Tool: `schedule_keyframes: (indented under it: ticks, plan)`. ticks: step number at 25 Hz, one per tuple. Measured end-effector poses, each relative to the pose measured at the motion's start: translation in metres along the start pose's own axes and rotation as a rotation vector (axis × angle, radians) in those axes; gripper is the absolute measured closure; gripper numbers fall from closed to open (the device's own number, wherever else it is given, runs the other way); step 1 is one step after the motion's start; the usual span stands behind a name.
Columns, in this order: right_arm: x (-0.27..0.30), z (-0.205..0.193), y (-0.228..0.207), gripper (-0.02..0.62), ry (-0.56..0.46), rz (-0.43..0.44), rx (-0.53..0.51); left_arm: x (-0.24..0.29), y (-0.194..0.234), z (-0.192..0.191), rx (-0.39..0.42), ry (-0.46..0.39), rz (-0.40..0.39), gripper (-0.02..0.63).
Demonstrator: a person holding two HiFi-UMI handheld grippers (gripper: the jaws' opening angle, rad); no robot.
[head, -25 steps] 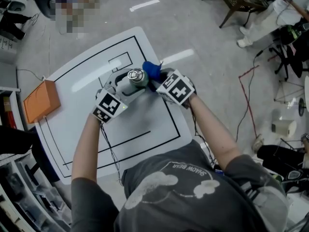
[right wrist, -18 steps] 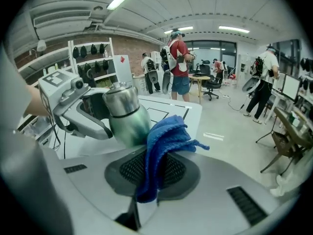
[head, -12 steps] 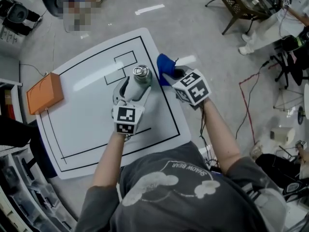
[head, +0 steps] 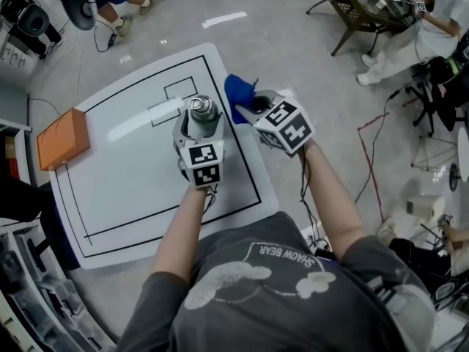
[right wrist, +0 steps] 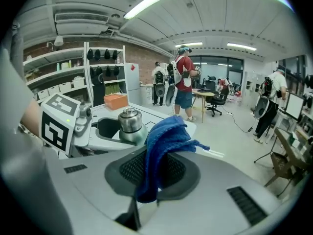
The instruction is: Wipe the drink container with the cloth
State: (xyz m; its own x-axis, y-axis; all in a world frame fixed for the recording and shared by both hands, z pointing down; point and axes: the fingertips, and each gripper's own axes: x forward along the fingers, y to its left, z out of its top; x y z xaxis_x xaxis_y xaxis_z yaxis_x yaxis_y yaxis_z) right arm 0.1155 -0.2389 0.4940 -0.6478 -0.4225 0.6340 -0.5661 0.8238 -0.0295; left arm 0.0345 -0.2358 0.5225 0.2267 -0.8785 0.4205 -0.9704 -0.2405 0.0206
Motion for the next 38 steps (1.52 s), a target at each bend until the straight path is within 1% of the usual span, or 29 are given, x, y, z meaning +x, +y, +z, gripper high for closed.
schedule_keyframes:
  ticks: [2, 4, 6, 8, 10, 12, 16, 20, 23, 26, 29, 33, 35, 38]
  plan:
    - [-0.001, 0.006, -0.002, 0.551, -0.016, 0.0, -0.019, 0.004, 0.001, -0.004, -0.007, 0.025, 0.012, 0.247]
    - [-0.002, 0.01, -0.004, 0.551, -0.029, 0.0, -0.027, 0.004, 0.0, -0.005, -0.006, 0.034, 0.0, 0.264]
    - [-0.002, 0.012, -0.004, 0.551, -0.033, 0.007, -0.036, 0.003, -0.001, -0.005, 0.005, 0.033, -0.029, 0.265]
    - [0.0, 0.018, -0.004, 0.551, -0.048, 0.027, -0.067, 0.002, -0.002, -0.004, 0.027, 0.036, -0.078, 0.267]
    - [0.002, 0.016, -0.002, 0.551, -0.029, 0.079, -0.093, 0.001, -0.004, -0.005, 0.063, 0.041, -0.151, 0.267]
    - [0.005, 0.017, 0.001, 0.551, -0.018, 0.153, -0.12, -0.001, -0.006, -0.005, 0.108, 0.044, -0.243, 0.267]
    - [0.017, 0.027, 0.009, 0.552, -0.017, 0.291, -0.202, -0.005, -0.007, -0.007, 0.21, 0.059, -0.442, 0.267]
    - [0.033, 0.031, 0.025, 0.551, 0.01, 0.42, -0.274, -0.009, -0.008, -0.007, 0.328, 0.06, -0.647, 0.267]
    - [0.045, 0.029, 0.033, 0.552, 0.041, 0.482, -0.32, -0.012, -0.01, -0.008, 0.387, 0.064, -0.768, 0.268]
    - [0.053, 0.029, 0.031, 0.554, 0.056, 0.513, -0.333, -0.014, -0.012, -0.01, 0.431, 0.071, -0.861, 0.267]
    - [0.06, 0.018, 0.029, 0.554, 0.102, 0.546, -0.299, -0.015, -0.011, -0.011, 0.485, 0.092, -0.946, 0.267]
    - [0.07, 0.005, 0.028, 0.555, 0.134, 0.554, -0.246, -0.017, -0.01, -0.013, 0.575, 0.134, -1.063, 0.267]
    - [0.078, -0.007, 0.028, 0.555, 0.172, 0.537, -0.256, -0.018, -0.01, -0.013, 0.604, 0.149, -1.097, 0.267]
    - [0.089, -0.025, 0.027, 0.555, 0.213, 0.503, -0.256, -0.017, -0.01, -0.013, 0.606, 0.158, -1.103, 0.267]
